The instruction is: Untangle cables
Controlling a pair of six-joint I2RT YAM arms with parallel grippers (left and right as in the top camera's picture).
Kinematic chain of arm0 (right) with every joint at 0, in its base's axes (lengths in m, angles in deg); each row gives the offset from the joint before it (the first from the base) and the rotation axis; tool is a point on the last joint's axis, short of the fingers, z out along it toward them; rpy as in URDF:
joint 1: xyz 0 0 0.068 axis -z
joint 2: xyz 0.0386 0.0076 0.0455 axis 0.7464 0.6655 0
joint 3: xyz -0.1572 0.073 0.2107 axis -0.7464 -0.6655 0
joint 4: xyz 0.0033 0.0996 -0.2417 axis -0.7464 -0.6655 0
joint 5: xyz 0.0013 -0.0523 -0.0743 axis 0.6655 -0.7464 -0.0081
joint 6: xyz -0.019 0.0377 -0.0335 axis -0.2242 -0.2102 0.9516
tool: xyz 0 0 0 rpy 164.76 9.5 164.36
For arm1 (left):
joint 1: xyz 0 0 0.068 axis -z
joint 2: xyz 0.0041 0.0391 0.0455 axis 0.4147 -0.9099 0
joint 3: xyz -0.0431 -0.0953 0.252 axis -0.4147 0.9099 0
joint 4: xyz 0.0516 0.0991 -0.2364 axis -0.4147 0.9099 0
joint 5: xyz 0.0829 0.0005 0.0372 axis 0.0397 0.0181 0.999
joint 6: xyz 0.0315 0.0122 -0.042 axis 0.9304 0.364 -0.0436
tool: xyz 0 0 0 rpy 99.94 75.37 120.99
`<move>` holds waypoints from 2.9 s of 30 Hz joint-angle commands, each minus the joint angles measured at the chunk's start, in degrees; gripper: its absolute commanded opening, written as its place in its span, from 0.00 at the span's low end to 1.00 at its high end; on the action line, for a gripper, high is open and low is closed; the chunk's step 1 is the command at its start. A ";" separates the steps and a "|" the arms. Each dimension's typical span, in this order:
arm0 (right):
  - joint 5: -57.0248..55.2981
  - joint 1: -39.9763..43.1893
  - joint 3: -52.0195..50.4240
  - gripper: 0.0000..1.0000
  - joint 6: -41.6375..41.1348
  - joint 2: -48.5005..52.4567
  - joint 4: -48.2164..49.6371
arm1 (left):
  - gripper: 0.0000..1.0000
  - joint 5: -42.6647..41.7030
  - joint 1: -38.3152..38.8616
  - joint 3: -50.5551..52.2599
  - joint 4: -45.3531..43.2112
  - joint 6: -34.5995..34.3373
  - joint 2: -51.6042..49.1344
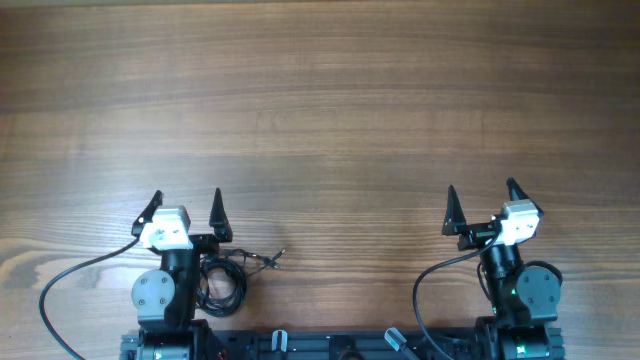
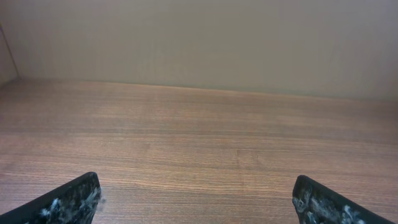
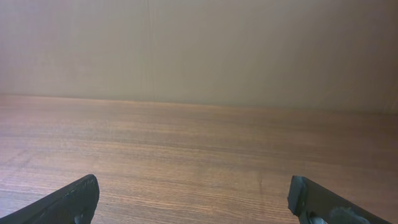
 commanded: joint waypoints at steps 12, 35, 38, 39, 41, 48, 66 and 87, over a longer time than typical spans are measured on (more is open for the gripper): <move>0.48 0.09 -0.07 1.00 0.76 -0.35 0.09 | 1.00 -5.27 -0.26 0.07 0.07 -3.67 -0.20; 0.48 0.09 -0.07 1.00 0.76 -0.35 0.09 | 1.00 -20.85 0.83 -52.83 42.34 18.58 -55.30; 0.48 0.09 -0.07 1.00 0.76 -0.35 0.09 | 1.00 -20.83 5.27 -56.83 48.43 23.52 -65.00; 0.48 0.09 -0.07 1.00 0.76 -0.35 0.09 | 1.00 -20.79 7.34 -57.40 49.24 23.85 -68.17; 0.48 0.09 -0.07 1.00 0.76 -0.35 0.11 | 1.00 -20.04 10.78 -57.70 50.90 26.12 -73.09; 0.48 0.09 -0.07 1.00 0.76 -0.35 0.09 | 1.00 -1.55 18.32 -57.70 52.06 26.23 -82.16; 0.48 0.09 -0.07 0.99 0.76 -0.35 0.09 | 1.00 1.62 14.82 -55.78 65.29 31.39 -82.09; 0.48 0.09 -0.07 1.00 0.76 -0.35 0.11 | 1.00 -2.80 14.97 -42.56 53.44 31.98 -82.09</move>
